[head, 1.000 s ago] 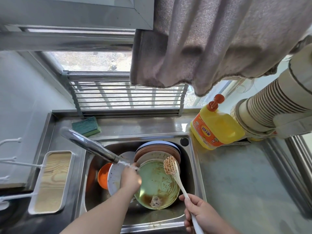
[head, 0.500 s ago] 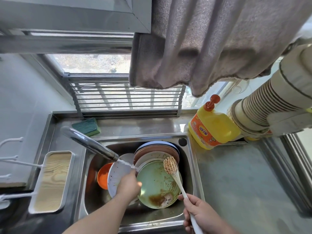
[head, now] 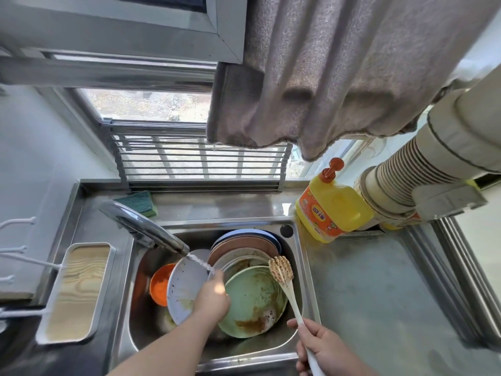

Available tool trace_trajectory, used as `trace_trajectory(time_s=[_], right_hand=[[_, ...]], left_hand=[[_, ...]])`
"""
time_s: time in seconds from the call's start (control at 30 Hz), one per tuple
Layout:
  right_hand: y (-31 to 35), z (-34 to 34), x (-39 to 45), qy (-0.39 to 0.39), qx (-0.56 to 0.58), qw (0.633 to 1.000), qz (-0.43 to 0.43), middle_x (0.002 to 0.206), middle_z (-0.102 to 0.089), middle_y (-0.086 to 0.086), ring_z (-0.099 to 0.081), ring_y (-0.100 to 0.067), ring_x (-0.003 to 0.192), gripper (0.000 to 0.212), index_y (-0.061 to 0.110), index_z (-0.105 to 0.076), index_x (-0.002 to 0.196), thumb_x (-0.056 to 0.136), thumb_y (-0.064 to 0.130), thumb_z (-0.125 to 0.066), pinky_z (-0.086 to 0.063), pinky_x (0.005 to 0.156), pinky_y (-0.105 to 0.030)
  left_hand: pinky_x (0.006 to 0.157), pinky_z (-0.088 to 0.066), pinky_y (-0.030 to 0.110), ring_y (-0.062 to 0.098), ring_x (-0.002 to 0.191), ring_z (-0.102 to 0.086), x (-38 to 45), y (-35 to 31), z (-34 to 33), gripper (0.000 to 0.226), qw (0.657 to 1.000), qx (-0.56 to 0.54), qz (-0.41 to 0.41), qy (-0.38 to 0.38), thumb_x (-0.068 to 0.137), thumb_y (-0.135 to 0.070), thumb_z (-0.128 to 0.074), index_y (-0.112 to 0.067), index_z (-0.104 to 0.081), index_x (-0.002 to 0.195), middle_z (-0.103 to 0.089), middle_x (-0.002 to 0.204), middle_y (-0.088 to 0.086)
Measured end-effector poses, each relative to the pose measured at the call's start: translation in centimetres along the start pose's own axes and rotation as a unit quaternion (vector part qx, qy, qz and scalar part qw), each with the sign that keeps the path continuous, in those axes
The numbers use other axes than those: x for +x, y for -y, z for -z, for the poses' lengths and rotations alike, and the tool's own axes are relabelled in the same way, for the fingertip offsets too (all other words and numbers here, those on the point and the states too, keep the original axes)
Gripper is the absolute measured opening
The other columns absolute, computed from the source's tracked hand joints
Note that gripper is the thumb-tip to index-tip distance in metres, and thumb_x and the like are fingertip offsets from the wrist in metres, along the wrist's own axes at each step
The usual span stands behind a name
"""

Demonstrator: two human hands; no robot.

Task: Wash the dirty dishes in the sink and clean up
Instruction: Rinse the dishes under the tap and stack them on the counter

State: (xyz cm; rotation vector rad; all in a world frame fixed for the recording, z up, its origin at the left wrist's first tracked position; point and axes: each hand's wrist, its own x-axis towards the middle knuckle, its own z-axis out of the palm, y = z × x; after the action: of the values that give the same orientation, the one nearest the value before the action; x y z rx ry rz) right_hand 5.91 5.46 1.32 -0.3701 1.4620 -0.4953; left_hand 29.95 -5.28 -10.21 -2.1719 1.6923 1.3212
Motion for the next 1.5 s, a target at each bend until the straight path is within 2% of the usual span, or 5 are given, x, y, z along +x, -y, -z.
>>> trace_trajectory(time_s=[0.13,0.33,0.63,0.87,1.5], right_hand=[[-0.1,0.2,-0.1,-0.007,-0.001,1.0,-0.005,0.063,-0.054,-0.019,-0.059,-0.029,0.052,0.023,0.005,-0.067,0.119,0.109,0.017,-0.05,-0.049,0.05,-0.033],[-0.3,-1.8,1.4,-0.013,-0.054,0.998,0.002,0.061,-0.053,-0.012,-0.04,-0.017,0.04,0.021,0.021,-0.064,0.123,0.109,0.028,-0.049,-0.032,0.039,-0.021],[1.4,-9.1,3.9,0.005,-0.113,0.994,-0.005,0.06,-0.057,-0.004,-0.041,-0.014,0.044,0.027,0.043,-0.054,0.131,0.111,0.032,-0.039,-0.03,0.041,-0.023],[2.9,-12.5,4.7,0.006,-0.09,0.996,-0.022,0.065,-0.056,-0.003,-0.04,-0.012,0.043,0.026,0.045,-0.053,0.128,0.111,0.032,-0.037,-0.028,0.042,-0.022],[0.7,-11.8,2.8,-0.063,-0.093,0.99,0.085,0.068,-0.059,-0.004,-0.044,-0.011,0.047,0.024,0.032,-0.058,0.131,0.108,0.03,-0.054,-0.036,0.045,-0.028]], left_hand=[[0.087,-0.055,0.037,0.024,0.103,-0.067,-0.3,1.2,2.5,0.053,0.988,-0.148,0.017,0.045,0.084,-0.014,-0.046,-0.038,-0.059,0.129,-0.072,0.119,-0.003],[0.095,-0.054,0.042,0.032,0.112,-0.064,-2.5,4.8,9.4,0.07,0.934,-0.349,0.059,0.041,0.075,-0.006,-0.051,-0.045,-0.064,0.131,-0.072,0.121,0.006],[0.069,-0.056,0.039,0.042,0.092,-0.07,-8.0,6.5,13.9,0.026,0.872,-0.475,0.115,-0.002,0.099,-0.01,-0.049,-0.021,-0.065,0.116,-0.075,0.103,0.021],[0.051,-0.036,0.024,0.028,0.067,-0.057,-8.5,8.0,14.9,0.019,0.891,-0.435,0.122,-0.039,0.098,-0.01,-0.048,-0.015,-0.06,0.112,-0.066,0.09,0.018],[0.05,-0.035,0.026,0.025,0.061,-0.058,-9.0,9.0,16.5,0.027,0.903,-0.419,0.093,-0.014,0.093,-0.01,-0.054,-0.025,-0.067,0.111,-0.073,0.089,0.014]])
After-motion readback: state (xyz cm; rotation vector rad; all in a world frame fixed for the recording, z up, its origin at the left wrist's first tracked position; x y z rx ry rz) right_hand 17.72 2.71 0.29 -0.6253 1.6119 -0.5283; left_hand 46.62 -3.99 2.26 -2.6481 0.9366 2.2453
